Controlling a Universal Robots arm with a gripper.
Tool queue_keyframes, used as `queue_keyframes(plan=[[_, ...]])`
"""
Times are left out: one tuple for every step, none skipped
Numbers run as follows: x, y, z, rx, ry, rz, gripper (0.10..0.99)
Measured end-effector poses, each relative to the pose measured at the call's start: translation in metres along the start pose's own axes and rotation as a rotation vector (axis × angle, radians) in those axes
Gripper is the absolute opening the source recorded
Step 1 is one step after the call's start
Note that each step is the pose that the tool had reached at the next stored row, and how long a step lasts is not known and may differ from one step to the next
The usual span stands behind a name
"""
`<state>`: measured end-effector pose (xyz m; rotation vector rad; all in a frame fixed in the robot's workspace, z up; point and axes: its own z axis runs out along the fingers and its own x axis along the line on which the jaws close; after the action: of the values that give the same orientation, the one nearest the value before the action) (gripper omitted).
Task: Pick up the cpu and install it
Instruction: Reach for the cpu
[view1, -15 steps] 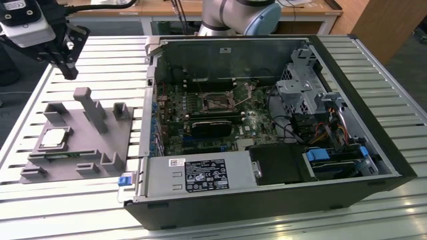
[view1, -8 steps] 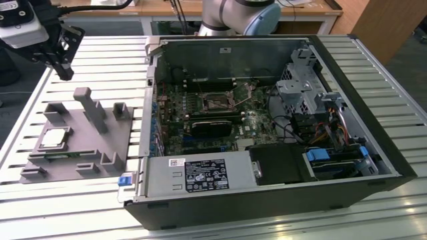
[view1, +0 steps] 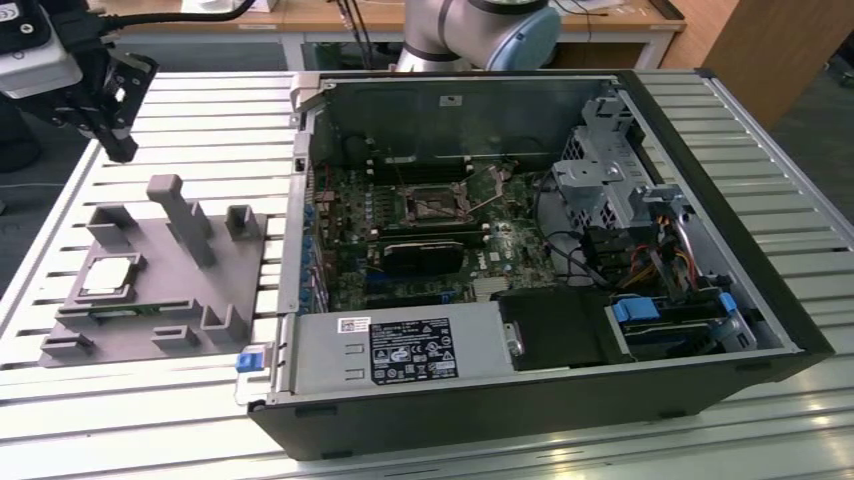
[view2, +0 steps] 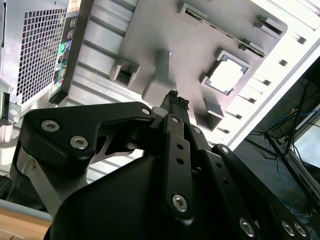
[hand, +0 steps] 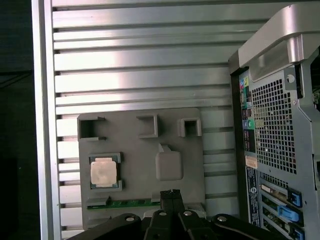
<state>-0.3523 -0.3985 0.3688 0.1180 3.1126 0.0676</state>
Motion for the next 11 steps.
queue_keyframes(plan=[[0.0011,-0.0001,0.0001,0.0,0.0,0.0,0.106],[0.0022,-0.0002,0.0002,0.0,0.0,0.0,0.106],[0.0034,-0.0003,0.0003,0.0,0.0,0.0,0.106],[0.0046,-0.0004,0.0005,0.0,-0.0001,0.0,0.106],[0.0057,-0.0005,0.0006,0.0,-0.0001,0.0,0.106],[0.0069,-0.0006,0.0008,0.0,-0.0001,0.0,0.106],[0.008,-0.0006,0.0009,0.0,0.0,0.0,0.106],[0.0093,-0.0007,0.0011,0.0,-0.0001,0.0,0.106],[0.0104,-0.0008,0.0012,0.0,-0.0001,0.0,0.106],[0.0115,-0.0009,0.0014,0.0,-0.0001,0.0,0.106],[0.0126,-0.001,0.0015,0.0,-0.0001,0.0,0.106]])
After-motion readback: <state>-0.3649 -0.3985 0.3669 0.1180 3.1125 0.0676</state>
